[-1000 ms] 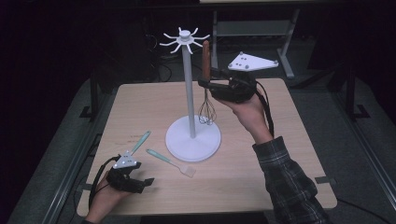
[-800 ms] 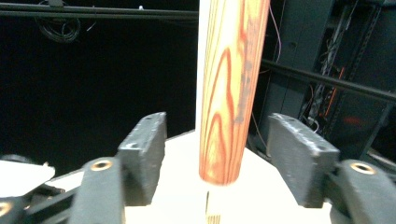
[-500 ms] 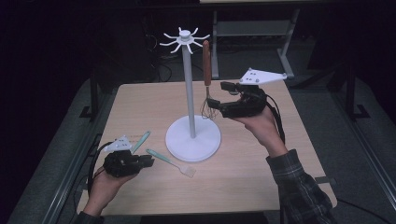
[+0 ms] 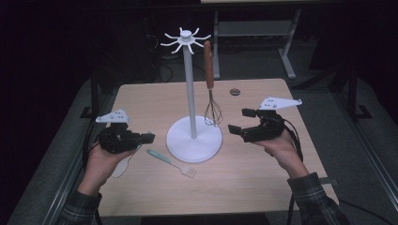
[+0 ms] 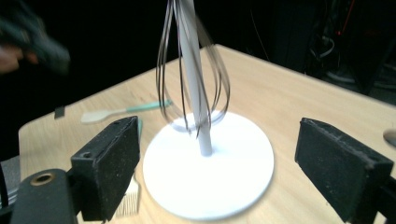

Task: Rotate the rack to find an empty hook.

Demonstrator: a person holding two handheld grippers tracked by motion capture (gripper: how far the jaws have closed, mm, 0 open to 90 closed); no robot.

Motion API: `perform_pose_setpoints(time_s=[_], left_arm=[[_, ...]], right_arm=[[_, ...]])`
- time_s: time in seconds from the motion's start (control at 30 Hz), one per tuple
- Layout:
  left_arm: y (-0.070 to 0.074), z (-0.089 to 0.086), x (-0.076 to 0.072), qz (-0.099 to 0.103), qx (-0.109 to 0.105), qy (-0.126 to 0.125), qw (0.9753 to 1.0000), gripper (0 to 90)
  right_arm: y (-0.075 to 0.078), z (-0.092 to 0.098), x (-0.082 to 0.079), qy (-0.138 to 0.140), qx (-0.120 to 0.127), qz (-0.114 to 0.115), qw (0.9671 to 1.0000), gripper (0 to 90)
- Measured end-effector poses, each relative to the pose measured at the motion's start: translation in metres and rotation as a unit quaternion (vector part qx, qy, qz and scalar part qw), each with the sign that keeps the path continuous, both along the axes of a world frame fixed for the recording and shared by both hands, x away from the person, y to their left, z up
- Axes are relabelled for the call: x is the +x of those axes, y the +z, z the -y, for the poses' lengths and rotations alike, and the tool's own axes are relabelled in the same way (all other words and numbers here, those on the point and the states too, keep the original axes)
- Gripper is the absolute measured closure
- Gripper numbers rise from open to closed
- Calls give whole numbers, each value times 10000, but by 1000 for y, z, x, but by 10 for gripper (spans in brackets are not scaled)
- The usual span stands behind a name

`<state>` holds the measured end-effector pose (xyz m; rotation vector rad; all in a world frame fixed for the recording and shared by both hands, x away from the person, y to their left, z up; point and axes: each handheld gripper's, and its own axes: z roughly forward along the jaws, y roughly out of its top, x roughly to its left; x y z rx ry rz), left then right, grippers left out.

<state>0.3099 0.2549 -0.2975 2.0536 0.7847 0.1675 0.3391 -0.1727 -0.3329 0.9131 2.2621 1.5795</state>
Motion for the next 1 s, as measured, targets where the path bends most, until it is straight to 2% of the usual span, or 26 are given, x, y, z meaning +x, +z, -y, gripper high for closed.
perform_pose_setpoints(time_s=[0.23, 0.4, 0.47, 0.57, 0.63, 0.8, 1.0], left_arm=[[47, 11, 14, 204, -12, -152, 9997, 898], [80, 21, 23, 380, -57, -245, 9990, 899], [93, 25, 26, 464, -88, -293, 9985, 899], [112, 33, 31, 585, -87, -370, 9976, 899], [125, 38, 34, 674, -85, -407, 9969, 899], [148, 46, 43, 821, -109, -409, 9957, 899], [172, 51, 53, 958, -162, -364, 9946, 899]], right_arm=[[-34, 14, -12, -105, -251, -268, 9993, 138], [-60, 23, -20, -171, -476, -565, 9971, 139], [-71, 27, -23, -166, -485, -748, 9959, 139], [-86, 30, -28, -186, -651, -803, 9945, 139], [-92, 31, -32, -176, -677, -864, 9938, 139], [-102, 29, -37, -266, -893, -976, 9909, 139], [-111, 26, -42, -266, -999, -1080, 9888, 140]])
